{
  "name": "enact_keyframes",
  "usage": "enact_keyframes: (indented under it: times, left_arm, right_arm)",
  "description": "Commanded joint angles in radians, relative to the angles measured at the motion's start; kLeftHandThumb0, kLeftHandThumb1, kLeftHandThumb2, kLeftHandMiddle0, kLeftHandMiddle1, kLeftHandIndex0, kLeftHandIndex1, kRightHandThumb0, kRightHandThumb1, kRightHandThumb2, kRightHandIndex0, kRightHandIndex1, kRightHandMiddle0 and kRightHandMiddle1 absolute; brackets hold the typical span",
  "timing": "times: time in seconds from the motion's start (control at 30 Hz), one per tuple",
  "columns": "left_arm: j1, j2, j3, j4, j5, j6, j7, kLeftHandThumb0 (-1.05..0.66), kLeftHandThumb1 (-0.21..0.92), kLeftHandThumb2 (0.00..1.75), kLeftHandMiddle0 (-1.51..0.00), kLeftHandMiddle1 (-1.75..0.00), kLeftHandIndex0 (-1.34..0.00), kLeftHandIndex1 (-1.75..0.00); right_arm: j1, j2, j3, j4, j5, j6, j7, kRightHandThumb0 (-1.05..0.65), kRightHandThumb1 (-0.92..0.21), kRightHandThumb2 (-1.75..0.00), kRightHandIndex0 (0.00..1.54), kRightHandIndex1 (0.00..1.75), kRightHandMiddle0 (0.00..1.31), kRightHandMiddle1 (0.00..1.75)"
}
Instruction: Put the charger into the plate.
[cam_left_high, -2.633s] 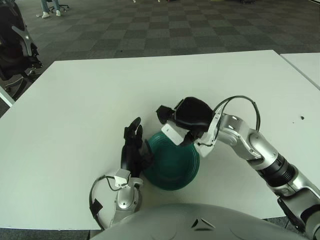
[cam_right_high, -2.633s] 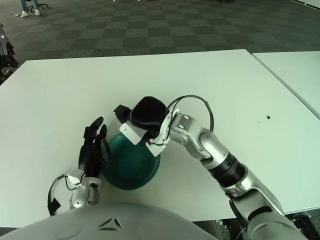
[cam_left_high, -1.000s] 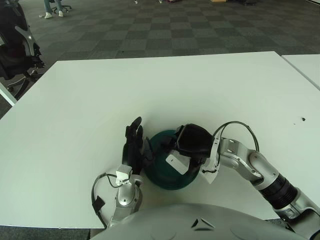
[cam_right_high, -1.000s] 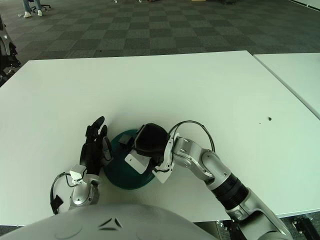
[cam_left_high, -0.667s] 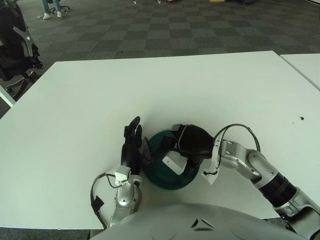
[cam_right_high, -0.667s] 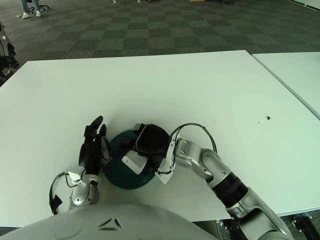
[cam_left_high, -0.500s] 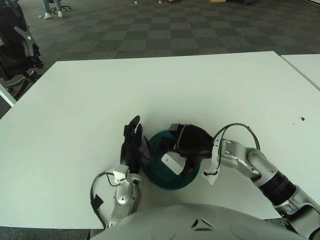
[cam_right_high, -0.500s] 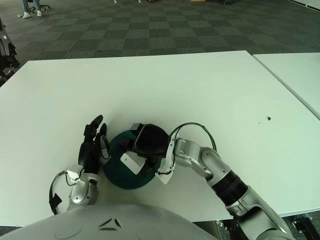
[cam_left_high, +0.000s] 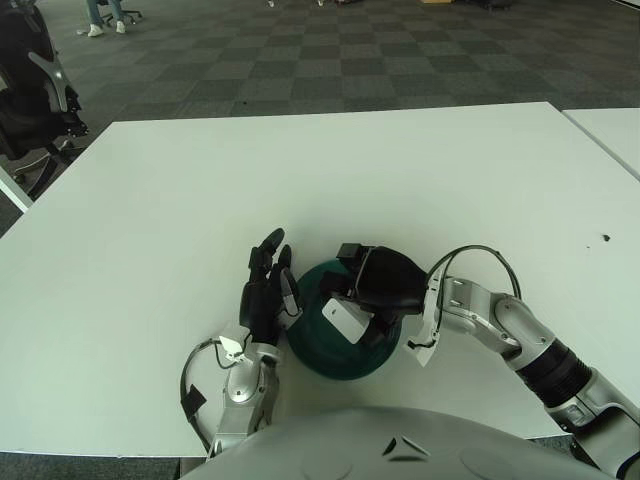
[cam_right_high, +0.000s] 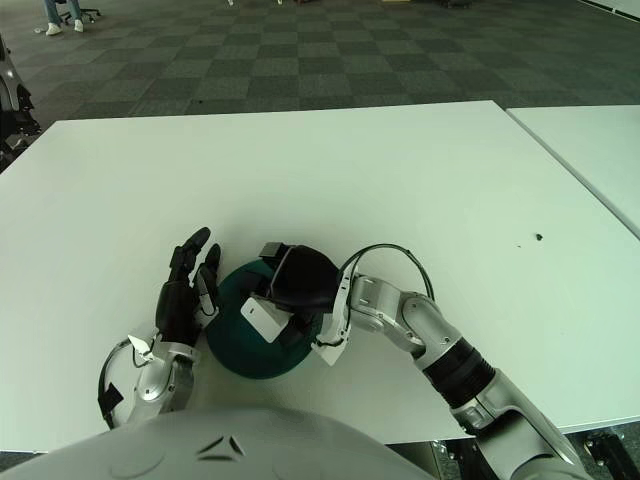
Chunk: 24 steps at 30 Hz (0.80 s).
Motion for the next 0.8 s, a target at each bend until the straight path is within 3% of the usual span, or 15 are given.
enact_keyframes:
  times: [0.0,0.2,0.27,0.33,0.37,0.43,0.53,0.77]
  left_arm:
    - [-0.005,-0.009,0.016,0.019,-0.025,0.017,-0.028,-0.88,0.92,1.01,-0.40,-0.03,-0.05,-0.83]
    - [-0.009,-0.010,0.029,0.027,-0.040,0.016,-0.060,-0.91,0.92,1.02,-0.40,-0.03,-0.05,-0.84]
    - [-0.006,-0.004,0.032,0.024,-0.035,0.016,-0.066,-0.92,0.92,1.03,-0.41,-0.03,-0.06,-0.84]
    - [-0.002,0.002,0.033,0.019,-0.024,0.018,-0.069,-0.93,0.92,1.04,-0.41,-0.03,-0.06,-0.83]
    - [-0.002,0.003,0.033,0.018,-0.019,0.020,-0.070,-0.93,0.92,1.05,-0.41,-0.03,-0.06,-0.83]
    - [-0.001,0.007,0.037,0.011,-0.023,0.037,-0.074,-0.93,0.92,1.05,-0.40,-0.02,-0.04,-0.82]
    - [-0.025,0.006,0.054,0.031,-0.021,0.052,-0.067,-0.93,0.92,1.06,-0.38,-0.01,-0.01,-0.79]
    - [-0.029,0.006,0.065,0.038,0.004,0.045,-0.068,-0.93,0.92,1.08,-0.33,0.00,0.00,-0.70]
  right_arm:
    - [-0.026,-0.004,-0.020,0.011,-0.006,-0.005,-0.026,-0.80,-0.92,-0.71,0.30,1.73,0.21,1.30]
    - [-0.028,-0.004,-0.024,0.023,0.006,-0.015,-0.036,-0.82,-0.92,-0.78,0.29,1.66,0.19,1.29]
    - [-0.027,-0.004,-0.025,0.030,0.023,-0.020,-0.027,-0.84,-0.92,-0.81,0.28,1.52,0.18,1.27]
    - [-0.026,-0.003,-0.025,0.035,0.047,-0.021,-0.007,-0.89,-0.92,-0.87,0.27,1.11,0.10,1.16]
    - [-0.025,-0.004,-0.025,0.037,0.057,-0.020,0.002,-0.90,-0.92,-0.89,0.26,1.00,0.08,1.10]
    - [-0.021,-0.018,-0.032,0.023,0.103,-0.014,0.053,-0.95,-0.92,-0.93,0.24,0.54,0.03,0.85]
    - [-0.020,-0.031,-0.032,0.028,0.142,-0.018,0.098,-1.01,-0.92,-0.95,0.18,0.20,0.01,0.53]
    - [-0.024,-0.034,-0.043,0.086,0.119,-0.060,0.033,-1.04,-0.92,-0.94,0.04,0.02,0.00,0.13]
